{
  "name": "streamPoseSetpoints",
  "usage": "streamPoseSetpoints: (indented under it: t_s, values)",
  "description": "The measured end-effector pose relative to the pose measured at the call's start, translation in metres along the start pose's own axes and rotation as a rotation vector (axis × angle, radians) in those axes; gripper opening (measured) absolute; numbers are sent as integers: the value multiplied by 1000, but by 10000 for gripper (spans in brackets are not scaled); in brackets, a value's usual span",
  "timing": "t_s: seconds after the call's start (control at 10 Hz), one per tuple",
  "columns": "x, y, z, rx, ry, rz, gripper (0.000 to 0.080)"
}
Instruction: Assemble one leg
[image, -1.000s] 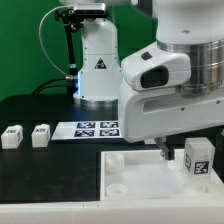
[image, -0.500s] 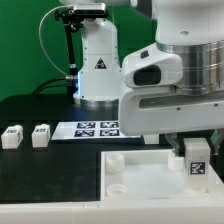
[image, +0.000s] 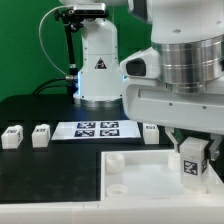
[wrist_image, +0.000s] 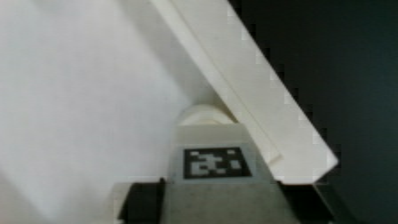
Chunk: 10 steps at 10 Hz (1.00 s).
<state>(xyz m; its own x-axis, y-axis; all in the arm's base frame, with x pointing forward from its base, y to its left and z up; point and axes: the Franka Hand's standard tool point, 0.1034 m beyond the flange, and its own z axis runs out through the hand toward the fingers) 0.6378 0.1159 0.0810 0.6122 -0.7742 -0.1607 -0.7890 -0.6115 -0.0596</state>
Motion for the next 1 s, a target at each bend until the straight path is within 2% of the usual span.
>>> streamPoseSetpoints:
  t_s: [0.4,0.5,0.6,0.7,0.8,1.0]
  values:
    - [-1,-2,1,25,-2,393,292]
    - [-3,-3,2,25,-5,428,393]
    - [-4,-3,2,26,-7,415,393]
    - [-4,-3,2,26,-7,388,531]
    - [-4,-3,3,25,-7,329,615]
    - [-6,-3,4,15,1,34,639]
